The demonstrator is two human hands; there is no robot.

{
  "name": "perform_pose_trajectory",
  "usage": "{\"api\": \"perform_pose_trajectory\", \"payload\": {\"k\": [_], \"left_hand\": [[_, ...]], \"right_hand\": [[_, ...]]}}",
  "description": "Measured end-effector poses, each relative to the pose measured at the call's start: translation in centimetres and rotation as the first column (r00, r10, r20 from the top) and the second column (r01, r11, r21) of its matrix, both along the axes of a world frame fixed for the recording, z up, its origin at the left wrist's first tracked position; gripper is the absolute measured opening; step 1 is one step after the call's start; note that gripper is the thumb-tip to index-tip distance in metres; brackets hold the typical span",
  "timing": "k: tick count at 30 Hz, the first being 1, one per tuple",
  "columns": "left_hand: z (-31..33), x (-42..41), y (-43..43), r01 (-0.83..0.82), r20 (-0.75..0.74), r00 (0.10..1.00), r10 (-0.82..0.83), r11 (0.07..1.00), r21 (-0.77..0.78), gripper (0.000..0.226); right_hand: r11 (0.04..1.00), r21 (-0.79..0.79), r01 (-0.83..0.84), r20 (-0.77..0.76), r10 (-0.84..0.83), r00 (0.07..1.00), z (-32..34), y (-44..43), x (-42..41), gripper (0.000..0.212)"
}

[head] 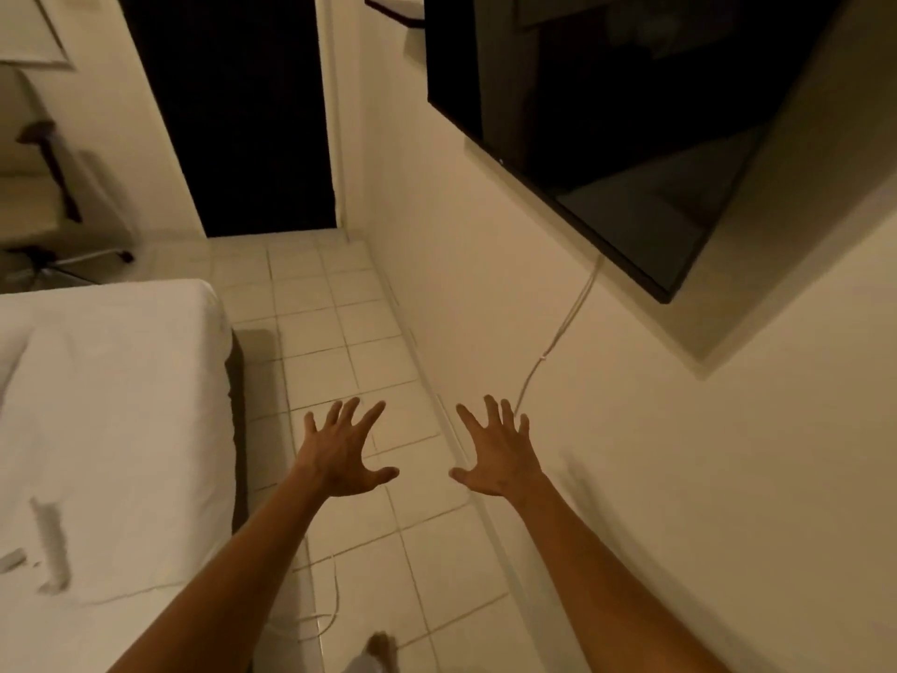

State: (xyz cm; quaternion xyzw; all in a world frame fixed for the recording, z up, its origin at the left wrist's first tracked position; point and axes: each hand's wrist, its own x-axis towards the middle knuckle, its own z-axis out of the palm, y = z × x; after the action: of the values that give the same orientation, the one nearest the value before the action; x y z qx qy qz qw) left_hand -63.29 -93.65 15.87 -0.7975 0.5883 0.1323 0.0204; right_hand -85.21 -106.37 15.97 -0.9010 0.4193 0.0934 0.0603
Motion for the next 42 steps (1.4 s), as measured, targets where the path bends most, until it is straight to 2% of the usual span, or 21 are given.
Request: {"api": "perform_pose_trajectory", "payload": {"k": [8,14,16,30,36,39,42], "left_hand": [[-1.4,10.2,-11.1,-0.083,-0.003,0.997,0.083,0.997,-0.009,0.108],[-2.2,20.2,-19.2,-0.095,-0.011,0.995,0.096,0.995,0.013,0.107],[-2.6,23.8,-20.9,-0.125,0.004,0.992,0.125,0.992,0.017,0.106],[-4.3,45.9,-29.6,-0.308,-0.034,0.95,0.309,0.951,0.019,0.106],[-3.9,56.6,-35.8,-0.393,-0.089,0.914,0.397,0.918,0.056,0.103],[-3.5,61.1,-38.9,-0.444,-0.115,0.89,0.441,0.896,0.001,0.105],[-3.6,65.2,-40.3,-0.492,-0.11,0.863,0.493,0.87,0.046,0.106]], "right_hand": [[0.998,-0.013,-0.063,-0.041,0.062,0.997,-1.2,-11.2,9.9,0.103],[0.999,-0.008,-0.04,-0.052,0.04,0.998,-1.5,-20.7,21.1,0.105],[0.998,-0.009,-0.057,-0.024,0.057,0.998,-1.3,-22.8,24.8,0.104],[0.97,0.034,-0.242,-0.08,0.244,0.966,-3.2,-36.9,49.2,0.103],[0.955,0.124,-0.271,-0.069,0.281,0.957,-4.2,-43.8,61.3,0.1],[0.945,0.127,-0.303,-0.058,0.312,0.948,-3.9,-47.1,66.8,0.098],[0.918,0.122,-0.378,-0.042,0.385,0.922,-3.3,-49.1,72.1,0.097]]}}
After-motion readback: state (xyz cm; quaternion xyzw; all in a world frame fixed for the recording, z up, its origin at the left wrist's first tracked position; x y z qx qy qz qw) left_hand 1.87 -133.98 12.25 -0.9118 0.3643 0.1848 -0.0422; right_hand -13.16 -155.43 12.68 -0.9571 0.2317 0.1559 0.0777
